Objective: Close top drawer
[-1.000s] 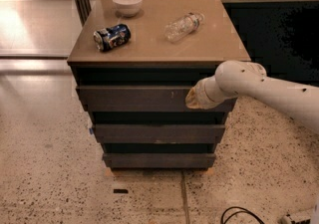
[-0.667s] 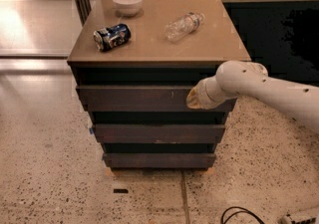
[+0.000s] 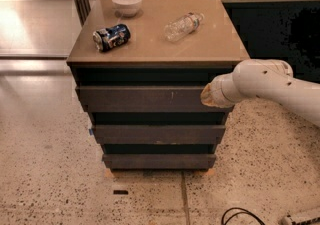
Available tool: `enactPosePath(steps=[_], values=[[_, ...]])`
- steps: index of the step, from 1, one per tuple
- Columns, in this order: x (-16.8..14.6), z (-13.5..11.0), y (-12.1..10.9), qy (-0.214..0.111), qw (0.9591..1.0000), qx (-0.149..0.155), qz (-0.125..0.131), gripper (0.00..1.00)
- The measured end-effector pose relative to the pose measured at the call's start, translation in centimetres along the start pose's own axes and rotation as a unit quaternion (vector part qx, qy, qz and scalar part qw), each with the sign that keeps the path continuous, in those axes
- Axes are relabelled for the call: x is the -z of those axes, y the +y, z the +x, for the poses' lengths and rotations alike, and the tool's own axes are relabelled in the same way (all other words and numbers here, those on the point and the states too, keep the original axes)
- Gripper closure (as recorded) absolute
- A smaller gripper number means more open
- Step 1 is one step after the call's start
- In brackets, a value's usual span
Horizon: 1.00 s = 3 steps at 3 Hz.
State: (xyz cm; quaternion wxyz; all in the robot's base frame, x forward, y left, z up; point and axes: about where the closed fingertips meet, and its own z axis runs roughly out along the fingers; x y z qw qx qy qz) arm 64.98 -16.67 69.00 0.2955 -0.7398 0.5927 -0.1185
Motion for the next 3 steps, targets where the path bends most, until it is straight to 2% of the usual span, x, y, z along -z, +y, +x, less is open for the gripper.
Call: enactPosePath(steps=[1, 3], values=[[0.25, -0.11, -0.11, 0.001, 1.0, 0.0, 0.001, 0.76], [0.24, -0.11, -0.1, 0.001, 1.0, 0.0, 0.001, 0.3]])
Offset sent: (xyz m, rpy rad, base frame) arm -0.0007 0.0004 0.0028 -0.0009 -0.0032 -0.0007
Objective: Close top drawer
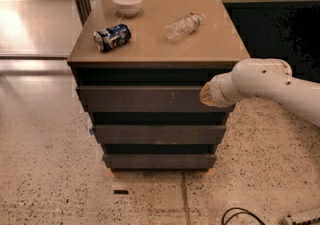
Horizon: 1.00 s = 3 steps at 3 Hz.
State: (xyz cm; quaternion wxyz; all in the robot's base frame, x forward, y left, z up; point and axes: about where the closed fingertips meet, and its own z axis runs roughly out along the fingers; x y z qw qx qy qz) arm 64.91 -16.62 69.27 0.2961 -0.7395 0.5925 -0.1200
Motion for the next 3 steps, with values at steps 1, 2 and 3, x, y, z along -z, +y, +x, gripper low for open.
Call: enactPosePath(steps=[1, 2, 3], values=[[0.0, 0.0, 0.0, 0.0, 1.0, 0.0, 0.0, 0.06], [0.0, 0.0, 0.0, 0.0, 1.0, 0.0, 0.0, 0.0], [-0.01, -0.01, 0.0, 0.0, 1.0, 0.0, 0.0, 0.0]])
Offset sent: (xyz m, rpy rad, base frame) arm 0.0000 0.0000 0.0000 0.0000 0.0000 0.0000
